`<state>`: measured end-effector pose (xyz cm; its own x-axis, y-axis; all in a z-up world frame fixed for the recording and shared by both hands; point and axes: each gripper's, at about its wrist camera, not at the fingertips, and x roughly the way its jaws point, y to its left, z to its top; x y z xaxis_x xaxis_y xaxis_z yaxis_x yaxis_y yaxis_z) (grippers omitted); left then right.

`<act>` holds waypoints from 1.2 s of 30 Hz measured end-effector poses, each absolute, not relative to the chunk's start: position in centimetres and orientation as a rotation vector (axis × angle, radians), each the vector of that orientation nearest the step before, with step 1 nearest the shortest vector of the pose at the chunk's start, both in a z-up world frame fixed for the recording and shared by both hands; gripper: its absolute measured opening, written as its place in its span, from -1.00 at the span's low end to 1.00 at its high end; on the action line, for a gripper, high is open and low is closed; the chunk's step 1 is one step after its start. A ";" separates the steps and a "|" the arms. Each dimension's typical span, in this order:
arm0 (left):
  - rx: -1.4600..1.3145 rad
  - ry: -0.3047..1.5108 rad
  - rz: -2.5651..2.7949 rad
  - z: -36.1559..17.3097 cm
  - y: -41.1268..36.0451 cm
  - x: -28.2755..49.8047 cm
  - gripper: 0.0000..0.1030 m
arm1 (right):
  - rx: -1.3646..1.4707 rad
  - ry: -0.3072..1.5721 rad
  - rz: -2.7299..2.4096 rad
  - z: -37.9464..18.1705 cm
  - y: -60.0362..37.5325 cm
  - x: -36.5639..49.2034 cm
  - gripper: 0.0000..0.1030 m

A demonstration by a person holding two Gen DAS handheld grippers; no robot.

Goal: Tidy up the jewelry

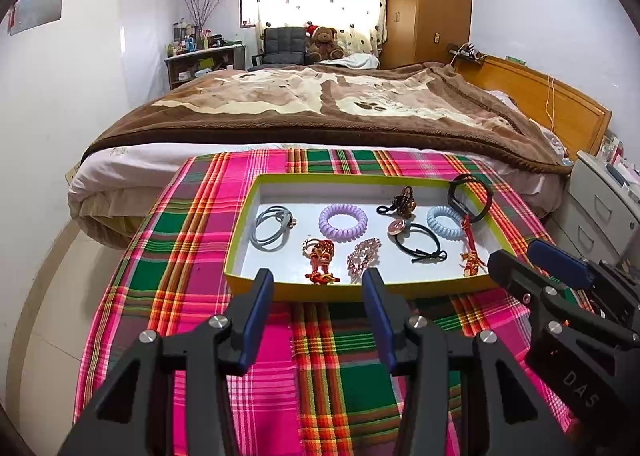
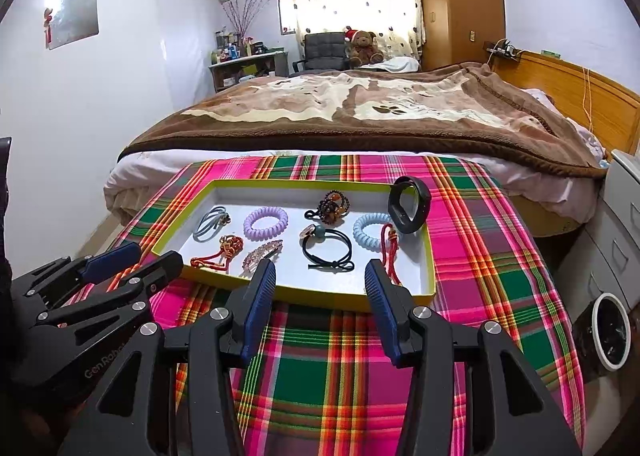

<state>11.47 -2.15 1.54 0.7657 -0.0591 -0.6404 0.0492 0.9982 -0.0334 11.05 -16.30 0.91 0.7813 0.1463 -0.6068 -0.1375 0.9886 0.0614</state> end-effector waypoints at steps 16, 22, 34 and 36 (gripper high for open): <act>-0.006 0.690 -0.048 1.8 -2.2 11.1 -0.07 | 0.021 0.651 0.157 1.3 -16.3 10.8 -0.08; -0.003 0.682 -0.054 1.9 -2.4 10.8 -0.07 | 0.019 0.648 0.154 1.2 -16.4 10.7 -0.08; -0.014 0.682 -0.063 2.0 -2.1 10.9 -0.07 | 0.015 0.651 0.154 1.0 -16.2 10.7 -0.08; -0.016 0.683 -0.064 2.0 -2.1 10.9 -0.07 | 0.015 0.653 0.155 1.0 -16.1 10.7 -0.08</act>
<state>10.87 -2.13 1.96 0.7740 -0.0644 -0.6298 0.0540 0.9979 -0.0357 10.68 -16.14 0.97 0.7832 0.1483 -0.6039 -0.1392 0.9883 0.0623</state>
